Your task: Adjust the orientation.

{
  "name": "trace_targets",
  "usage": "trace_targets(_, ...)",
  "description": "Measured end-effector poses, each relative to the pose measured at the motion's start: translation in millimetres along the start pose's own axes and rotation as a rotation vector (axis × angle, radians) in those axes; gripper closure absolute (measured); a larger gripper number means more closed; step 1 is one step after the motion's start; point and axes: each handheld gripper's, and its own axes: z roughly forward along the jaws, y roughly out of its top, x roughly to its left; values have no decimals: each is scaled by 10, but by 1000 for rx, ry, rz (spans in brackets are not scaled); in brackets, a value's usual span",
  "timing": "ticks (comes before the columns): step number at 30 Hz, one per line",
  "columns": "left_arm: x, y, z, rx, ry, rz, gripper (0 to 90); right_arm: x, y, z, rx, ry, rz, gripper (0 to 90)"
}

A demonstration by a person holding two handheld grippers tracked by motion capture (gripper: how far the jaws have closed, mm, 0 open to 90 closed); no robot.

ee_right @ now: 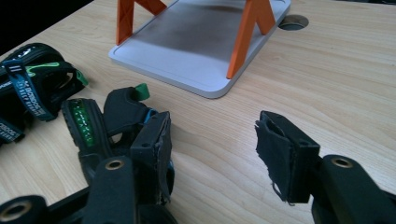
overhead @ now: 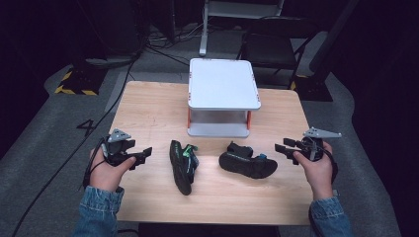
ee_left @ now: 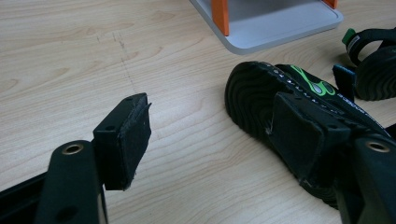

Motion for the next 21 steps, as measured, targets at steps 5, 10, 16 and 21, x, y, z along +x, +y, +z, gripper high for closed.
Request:
trace_targets(5, -27, 40, 22, -9, -5, 8, 291, 75, 0, -49, -10, 13, -8, 455)
trace_targets(10, -53, 85, 58, -8, -14, 22, 291, 154, 10, -72, -14, 38, -13, 488)
trace_targets(16, -91, 105, 90, -2, -30, 42, 292, 319, 23, 6, 9, 83, -41, 508)
trace_targets(21, -101, 95, 98, 2, -35, 45, 292, 545, 45, 144, 45, 153, -103, 589)
